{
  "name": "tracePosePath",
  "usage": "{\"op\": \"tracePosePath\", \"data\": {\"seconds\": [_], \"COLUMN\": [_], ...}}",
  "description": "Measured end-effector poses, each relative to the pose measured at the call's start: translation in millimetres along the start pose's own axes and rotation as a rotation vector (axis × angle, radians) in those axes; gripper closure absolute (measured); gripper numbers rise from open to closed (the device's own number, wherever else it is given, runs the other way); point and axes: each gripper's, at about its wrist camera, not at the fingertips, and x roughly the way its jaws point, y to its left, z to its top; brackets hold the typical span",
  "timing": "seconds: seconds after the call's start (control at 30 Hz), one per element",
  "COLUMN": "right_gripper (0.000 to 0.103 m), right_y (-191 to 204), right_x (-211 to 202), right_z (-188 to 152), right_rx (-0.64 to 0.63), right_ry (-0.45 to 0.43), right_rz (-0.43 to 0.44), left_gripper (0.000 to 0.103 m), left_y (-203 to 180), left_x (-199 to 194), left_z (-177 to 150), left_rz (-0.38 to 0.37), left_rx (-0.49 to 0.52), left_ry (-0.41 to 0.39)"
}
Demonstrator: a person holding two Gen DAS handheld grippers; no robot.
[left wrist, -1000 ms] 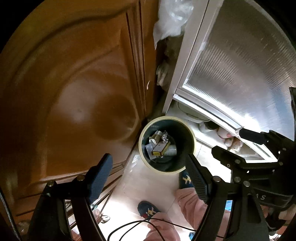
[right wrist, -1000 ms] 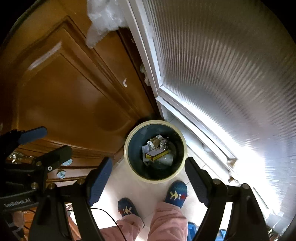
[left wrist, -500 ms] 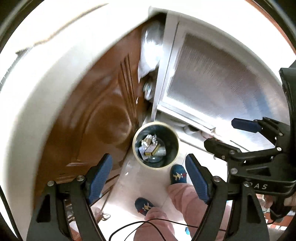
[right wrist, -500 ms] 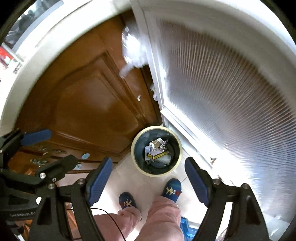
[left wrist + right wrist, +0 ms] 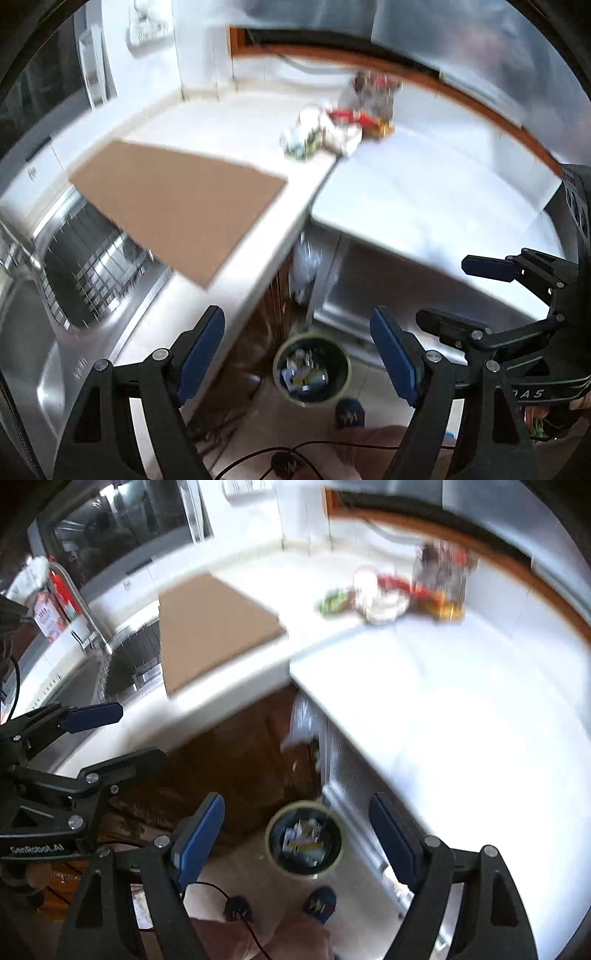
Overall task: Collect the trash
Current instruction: 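Raise both tools from the bin back toward the counter, then grasp the white tissue with the right tool while the left tool grasps the green-white packet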
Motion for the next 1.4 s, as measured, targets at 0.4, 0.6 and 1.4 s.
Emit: {"op": "tracePosePath", "data": {"seconds": [0.4, 0.6, 1.4], "right_gripper": [0.022, 0.022, 0.028], "right_y": [-34.9, -52.4, -112.8], "right_x": [-34.6, -39.8, 11.0], "right_z": [53.3, 64.4, 119.6], "right_rx": [-0.059, -0.085, 0.082], "right_ry": [-0.173, -0.207, -0.180], "right_rz": [0.023, 0.023, 0.053], "left_gripper": [0.023, 0.023, 0.023], "left_y": [-18.4, -24.1, 3.9], "left_x": [-31.7, -29.9, 65.9], "left_z": [54.2, 71.2, 132.9], "left_rz": [0.107, 0.120, -0.034], "left_rx": [-0.025, -0.090, -0.136], "left_ry": [-0.142, -0.159, 0.012]}}
